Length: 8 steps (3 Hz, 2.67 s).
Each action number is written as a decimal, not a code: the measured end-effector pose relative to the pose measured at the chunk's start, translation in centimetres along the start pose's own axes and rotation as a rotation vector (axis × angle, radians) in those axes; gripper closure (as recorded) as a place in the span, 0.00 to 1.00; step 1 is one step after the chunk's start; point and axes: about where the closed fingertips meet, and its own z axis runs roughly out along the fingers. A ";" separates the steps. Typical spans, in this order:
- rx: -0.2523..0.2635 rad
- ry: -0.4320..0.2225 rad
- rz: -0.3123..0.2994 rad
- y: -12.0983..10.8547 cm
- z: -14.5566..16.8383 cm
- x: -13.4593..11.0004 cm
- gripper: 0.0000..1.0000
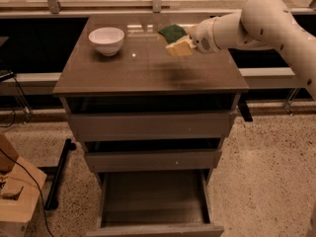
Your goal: Place sponge into bottom drawer
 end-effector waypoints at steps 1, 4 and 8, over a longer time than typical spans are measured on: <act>-0.138 0.011 -0.069 6.3 -1.1 -1.4 1.00; -0.460 0.140 -0.085 21.4 -7.3 4.1 1.00; -0.627 0.149 0.038 24.0 -3.1 14.5 1.00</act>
Offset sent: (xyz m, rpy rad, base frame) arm -0.2169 0.0624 -0.0206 -0.1492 0.1767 0.4657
